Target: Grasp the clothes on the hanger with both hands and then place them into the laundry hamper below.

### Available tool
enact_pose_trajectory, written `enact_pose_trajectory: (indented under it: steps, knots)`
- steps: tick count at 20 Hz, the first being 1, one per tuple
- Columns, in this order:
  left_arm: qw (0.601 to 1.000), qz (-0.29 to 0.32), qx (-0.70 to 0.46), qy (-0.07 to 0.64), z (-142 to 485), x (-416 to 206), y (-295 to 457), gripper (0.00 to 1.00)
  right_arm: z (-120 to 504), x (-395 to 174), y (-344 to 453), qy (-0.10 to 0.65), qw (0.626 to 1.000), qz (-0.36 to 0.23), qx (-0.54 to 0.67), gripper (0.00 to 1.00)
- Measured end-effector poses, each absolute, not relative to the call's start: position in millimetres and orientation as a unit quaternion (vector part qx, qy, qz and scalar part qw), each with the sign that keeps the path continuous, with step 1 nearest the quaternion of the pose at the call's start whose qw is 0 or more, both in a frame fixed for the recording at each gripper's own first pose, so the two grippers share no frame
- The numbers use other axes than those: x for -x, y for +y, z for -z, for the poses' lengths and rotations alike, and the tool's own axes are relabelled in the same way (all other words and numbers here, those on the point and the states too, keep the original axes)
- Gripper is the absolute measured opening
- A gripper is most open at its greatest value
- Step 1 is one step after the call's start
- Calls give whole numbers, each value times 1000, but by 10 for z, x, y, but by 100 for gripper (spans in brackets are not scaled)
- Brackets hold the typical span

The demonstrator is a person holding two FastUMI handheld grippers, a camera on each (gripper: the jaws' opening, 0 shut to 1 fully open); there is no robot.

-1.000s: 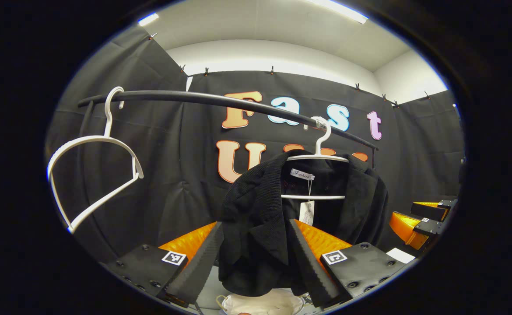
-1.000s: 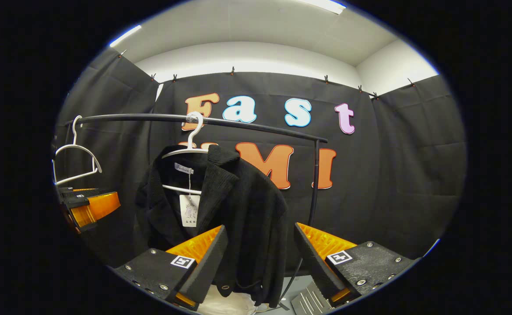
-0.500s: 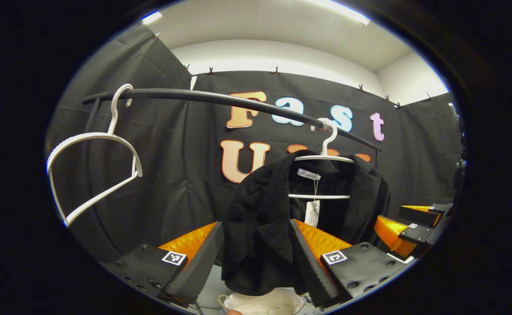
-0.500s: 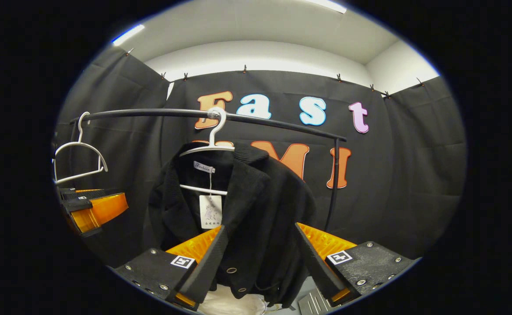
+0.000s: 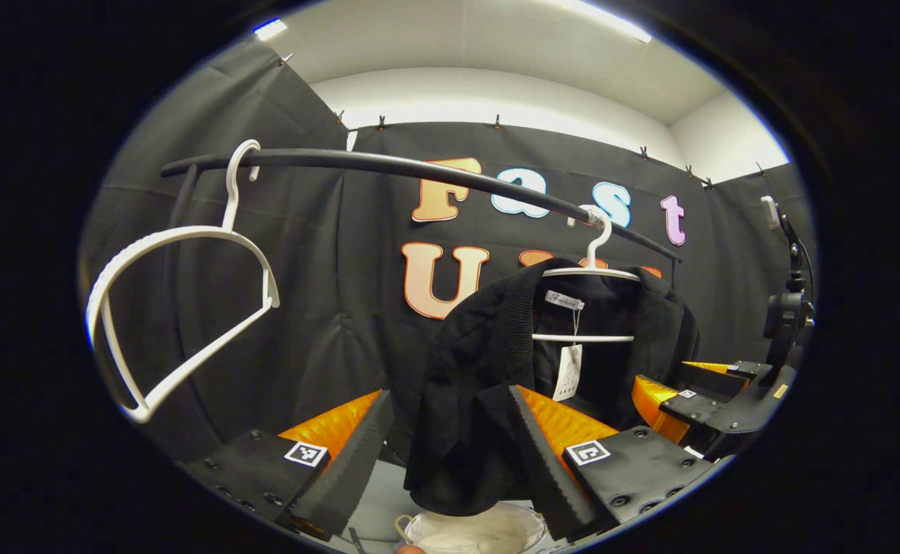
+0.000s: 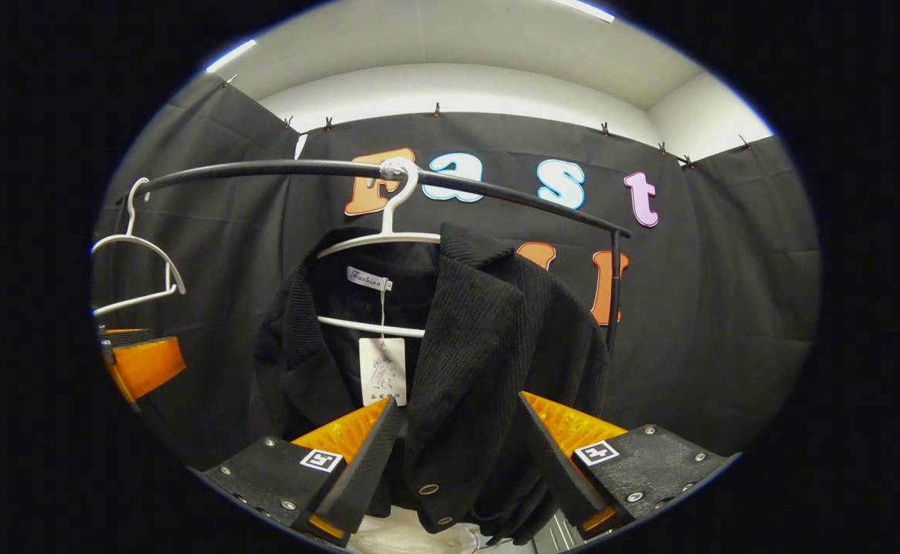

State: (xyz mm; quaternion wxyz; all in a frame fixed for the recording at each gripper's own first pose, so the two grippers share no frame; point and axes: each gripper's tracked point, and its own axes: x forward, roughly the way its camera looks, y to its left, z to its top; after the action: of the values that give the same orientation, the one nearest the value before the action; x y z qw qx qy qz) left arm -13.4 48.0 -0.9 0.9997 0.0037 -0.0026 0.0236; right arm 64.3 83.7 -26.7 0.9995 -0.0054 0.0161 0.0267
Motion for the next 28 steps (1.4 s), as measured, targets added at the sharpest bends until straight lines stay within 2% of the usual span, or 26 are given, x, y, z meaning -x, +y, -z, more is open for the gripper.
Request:
enact_pose_trajectory:
  steps: [2, 5, 7, 8, 11, 12, 15, 16, 17, 18, 20, 21, 23, 24, 25, 27, 28]
  knots:
    - [1000, -25, -5, -2, 9, 135, 517, 97, 300, -764, 829, 15, 1000, -15, 3, 93]
    - [1000, -27, -10, -3, 13, 129, 552, 100, 384, -901, 844, 23, 1000, -6, -3, 92]
    - [999, -30, -10, 0, 33, 125, 589, 97, 446, -959, 842, 26, 1000, 3, -2, 92]
    - [999, -31, -8, 1, 39, 127, 600, 100, 495, -983, 839, 30, 1000, 8, 1, 92]
    - [1000, -31, -3, 4, 59, 123, 631, 94, 642, -1069, 848, 46, 999, 16, 1, 92]
    - [1000, -31, -4, 4, 63, 116, 646, 100, 678, -1095, 842, 51, 999, 17, -2, 92]
    - [999, -31, -6, 3, 60, 111, 662, 100, 749, -1157, 827, 63, 998, 14, -7, 90]
    - [1000, -31, -6, 3, 62, 100, 664, 97, 761, -1170, 815, 65, 998, 13, -6, 88]
    - [1000, -30, -6, 5, 77, 91, 668, 97, 780, -1193, 811, 67, 998, 10, -5, 82]
    - [1000, -30, -5, 6, 90, 79, 665, 97, 789, -1204, 803, 68, 998, 9, -3, 72]
    - [1000, -28, -4, 9, 117, 50, 662, 97, 792, -1212, 795, 69, 998, 0, -9, 67]
    - [1000, -27, -4, 10, 135, 31, 648, 97, 798, -1219, 783, 69, 998, -3, -13, 60]
    - [1000, -23, -3, 13, 167, -20, 617, 94, 802, -1218, 694, 68, 998, 3, -13, 38]
    - [1000, -20, -2, 14, 182, -55, 593, 97, 794, -1214, 648, 67, 998, 6, -12, 43]
    - [1000, -17, -1, 15, 191, -87, 569, 100, 784, -1204, 616, 68, 998, 7, -11, 22]
    - [1000, -12, -1, 17, 222, -148, 533, 100, 778, -1185, 581, 74, 997, 1, -13, 11]
    - [1000, -10, -1, 19, 238, -183, 514, 97, 769, -1166, 557, 75, 997, 0, -13, 8]
